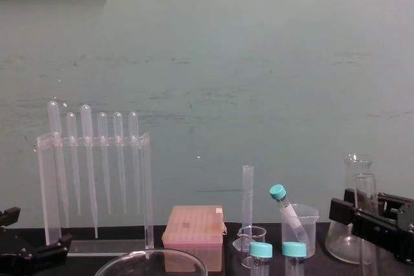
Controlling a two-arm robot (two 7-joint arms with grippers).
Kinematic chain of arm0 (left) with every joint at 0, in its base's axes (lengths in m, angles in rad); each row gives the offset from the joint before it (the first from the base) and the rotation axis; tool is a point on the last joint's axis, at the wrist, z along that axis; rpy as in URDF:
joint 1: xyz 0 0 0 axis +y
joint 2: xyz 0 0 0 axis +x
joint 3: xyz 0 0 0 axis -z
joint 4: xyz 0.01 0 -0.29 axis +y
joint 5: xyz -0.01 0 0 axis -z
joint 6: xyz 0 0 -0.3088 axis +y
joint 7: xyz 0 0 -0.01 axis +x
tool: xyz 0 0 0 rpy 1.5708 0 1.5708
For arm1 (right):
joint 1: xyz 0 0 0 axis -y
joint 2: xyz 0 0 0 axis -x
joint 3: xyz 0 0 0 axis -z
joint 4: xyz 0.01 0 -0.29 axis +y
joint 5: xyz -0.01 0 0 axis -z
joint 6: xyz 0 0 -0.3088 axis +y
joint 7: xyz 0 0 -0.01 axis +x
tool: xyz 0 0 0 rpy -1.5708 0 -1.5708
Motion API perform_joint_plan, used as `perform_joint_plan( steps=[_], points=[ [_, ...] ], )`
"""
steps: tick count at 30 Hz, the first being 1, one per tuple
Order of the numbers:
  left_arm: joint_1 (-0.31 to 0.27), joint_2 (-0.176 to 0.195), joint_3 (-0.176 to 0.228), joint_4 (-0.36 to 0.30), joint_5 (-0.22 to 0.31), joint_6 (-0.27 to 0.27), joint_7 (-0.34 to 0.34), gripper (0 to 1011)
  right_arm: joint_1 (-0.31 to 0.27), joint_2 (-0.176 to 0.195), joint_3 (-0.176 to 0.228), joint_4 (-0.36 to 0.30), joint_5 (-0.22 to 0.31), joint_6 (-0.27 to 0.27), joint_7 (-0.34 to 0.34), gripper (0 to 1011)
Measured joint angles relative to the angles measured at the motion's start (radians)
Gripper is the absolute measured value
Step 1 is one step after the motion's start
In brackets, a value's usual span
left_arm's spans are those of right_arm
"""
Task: Hold the test tube with one hand and immerse one end into the beaker, then return it to the test tube rack.
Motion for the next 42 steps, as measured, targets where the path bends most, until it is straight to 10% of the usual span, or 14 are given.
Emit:
perform_joint_plan(
  steps=[21, 32, 42],
  points=[
    [0.000, 0.000, 0.000, 0.000, 0.000, 0.000, 0.000, 1000, 0.000, 0.000, 0.001, -0.001, 0.001, -0.002, 0.002, 1003],
    [0.000, 0.000, 0.000, 0.000, 0.000, 0.000, 0.000, 1000, 0.001, 0.002, 0.000, -0.007, 0.000, -0.002, 0.002, 1000],
    [0.000, 0.000, 0.000, 0.000, 0.000, 0.000, 0.000, 1000, 0.002, 0.060, 0.038, -0.171, -0.039, -0.013, -0.016, 1000]
  ],
)
